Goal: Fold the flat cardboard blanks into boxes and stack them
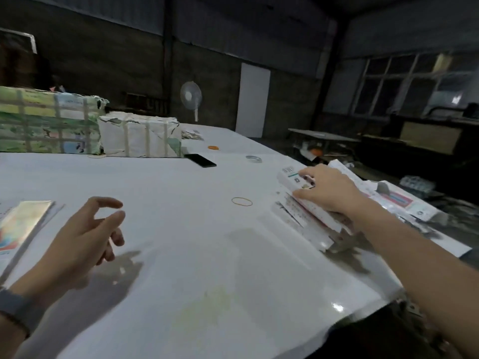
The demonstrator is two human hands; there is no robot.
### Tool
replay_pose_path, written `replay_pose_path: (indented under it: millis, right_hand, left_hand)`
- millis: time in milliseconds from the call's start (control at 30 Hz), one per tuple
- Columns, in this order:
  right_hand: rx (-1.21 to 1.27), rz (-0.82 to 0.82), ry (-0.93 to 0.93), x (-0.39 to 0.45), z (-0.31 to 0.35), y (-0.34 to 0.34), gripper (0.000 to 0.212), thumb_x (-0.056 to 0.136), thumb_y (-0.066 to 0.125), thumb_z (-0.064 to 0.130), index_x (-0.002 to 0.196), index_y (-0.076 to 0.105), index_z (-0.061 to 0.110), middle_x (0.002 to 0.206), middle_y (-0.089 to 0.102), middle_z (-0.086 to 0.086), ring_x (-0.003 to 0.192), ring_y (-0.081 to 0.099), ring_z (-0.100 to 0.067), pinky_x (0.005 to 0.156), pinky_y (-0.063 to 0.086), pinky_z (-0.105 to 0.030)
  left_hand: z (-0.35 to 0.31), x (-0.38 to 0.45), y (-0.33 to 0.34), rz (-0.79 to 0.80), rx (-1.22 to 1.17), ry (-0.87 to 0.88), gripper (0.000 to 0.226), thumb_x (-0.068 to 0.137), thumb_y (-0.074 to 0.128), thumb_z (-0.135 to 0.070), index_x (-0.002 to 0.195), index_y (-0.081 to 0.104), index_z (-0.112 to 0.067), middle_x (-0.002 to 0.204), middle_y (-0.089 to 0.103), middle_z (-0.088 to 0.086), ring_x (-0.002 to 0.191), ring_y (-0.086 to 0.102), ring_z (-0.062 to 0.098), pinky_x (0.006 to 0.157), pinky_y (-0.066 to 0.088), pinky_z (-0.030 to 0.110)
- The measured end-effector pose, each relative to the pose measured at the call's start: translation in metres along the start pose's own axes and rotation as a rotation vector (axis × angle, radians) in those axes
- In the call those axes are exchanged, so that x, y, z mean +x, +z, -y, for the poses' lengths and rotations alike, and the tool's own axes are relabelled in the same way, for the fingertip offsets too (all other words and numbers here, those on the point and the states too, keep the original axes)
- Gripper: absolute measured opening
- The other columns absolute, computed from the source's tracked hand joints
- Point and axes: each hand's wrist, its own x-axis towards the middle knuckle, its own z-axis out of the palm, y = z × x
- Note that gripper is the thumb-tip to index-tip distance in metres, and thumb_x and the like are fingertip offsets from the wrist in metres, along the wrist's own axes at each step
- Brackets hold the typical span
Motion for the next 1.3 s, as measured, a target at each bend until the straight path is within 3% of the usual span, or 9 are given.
replay_pose_path:
  millis: [100,233,333,500,700,900,1000,1133,1300]
  right_hand:
    - [-0.133,0.048,0.045,0.01,-0.026,-0.002,0.051,0.083,0.066,0.053,0.128,0.063,0.03,0.11,0.053,0.003,0.106,0.052,-0.019,0.088,0.051,-0.039]
    - [-0.233,-0.026,0.07,0.018,-0.039,0.007,0.042,0.084,0.064,0.05,0.121,0.066,0.032,0.118,0.053,0.0,0.116,0.047,-0.024,0.082,0.051,-0.038]
    - [-0.277,-0.078,0.116,0.024,-0.036,0.014,0.04,0.087,0.065,0.046,0.125,0.062,0.034,0.119,0.052,-0.001,0.112,0.048,-0.022,0.064,0.037,-0.03]
    - [-0.295,-0.129,0.11,0.033,-0.008,0.024,0.043,0.091,0.064,0.028,0.133,0.055,0.029,0.124,0.047,-0.003,0.114,0.044,-0.024,0.074,0.042,-0.034]
    - [-0.054,-0.022,-0.151,0.021,0.085,0.052,0.036,0.092,0.057,0.035,0.128,0.056,0.032,0.132,0.046,0.002,0.123,0.042,-0.023,0.081,0.039,-0.036]
    - [0.382,0.093,-0.408,-0.011,0.209,0.087,0.031,0.091,0.058,0.036,0.121,0.062,0.032,0.119,0.053,0.007,0.114,0.052,-0.017,0.094,0.047,-0.039]
    - [0.535,0.139,-0.514,-0.027,0.255,0.103,0.029,0.091,0.059,0.034,0.12,0.064,0.03,0.109,0.051,0.01,0.105,0.054,-0.014,0.092,0.049,-0.039]
    - [0.629,0.137,-0.591,-0.038,0.275,0.135,0.026,0.092,0.058,0.028,0.117,0.066,0.026,0.104,0.053,0.011,0.099,0.052,-0.01,0.093,0.047,-0.037]
    - [0.808,0.127,-0.587,-0.037,0.266,0.154,0.017,0.09,0.059,0.022,0.1,0.067,0.033,0.093,0.058,0.016,0.093,0.054,-0.006,0.089,0.044,-0.028]
  left_hand:
    - [0.001,-0.001,-0.002,0.042,0.041,-0.046,0.012,0.093,0.057,-0.051,0.105,0.059,-0.05,0.063,0.068,0.004,0.041,0.058,0.023,0.042,0.042,0.028]
    - [0.004,0.001,-0.006,0.059,0.048,-0.105,0.049,0.07,0.053,-0.07,0.112,0.06,-0.045,0.065,0.068,0.005,0.043,0.059,0.026,0.041,0.041,0.033]
    - [0.0,-0.002,-0.005,0.043,0.039,-0.131,0.047,0.07,0.055,-0.067,0.111,0.062,-0.046,0.065,0.067,0.005,0.044,0.059,0.027,0.044,0.04,0.035]
    - [-0.006,-0.009,0.001,0.056,0.099,-0.099,0.017,0.098,0.058,-0.033,0.106,0.063,-0.046,0.065,0.067,0.002,0.043,0.057,0.017,0.042,0.042,0.029]
    - [-0.013,-0.017,0.006,0.073,0.212,-0.053,0.02,0.098,0.056,-0.023,0.092,0.066,-0.038,0.063,0.066,0.002,0.044,0.054,0.013,0.046,0.048,0.03]
    - [-0.018,-0.012,-0.009,-0.067,0.548,-0.009,0.015,0.094,0.053,-0.018,0.096,0.061,-0.03,0.061,0.062,-0.007,0.072,0.062,0.019,0.062,0.047,0.037]
    - [-0.016,-0.007,-0.021,-0.139,0.715,-0.028,0.022,0.09,0.055,-0.016,0.109,0.06,-0.026,0.084,0.068,-0.007,0.092,0.06,0.025,0.069,0.045,0.037]
    - [-0.003,-0.007,-0.033,-0.083,1.046,-0.225,0.049,0.093,0.055,-0.03,0.14,0.041,-0.026,0.139,0.051,0.008,0.132,0.038,0.037,0.108,0.033,0.05]
    - [0.007,-0.003,-0.052,-0.083,1.067,-0.375,0.054,0.097,0.046,-0.033,0.148,0.028,-0.025,0.141,0.048,0.013,0.124,0.046,0.041,0.103,0.035,0.049]
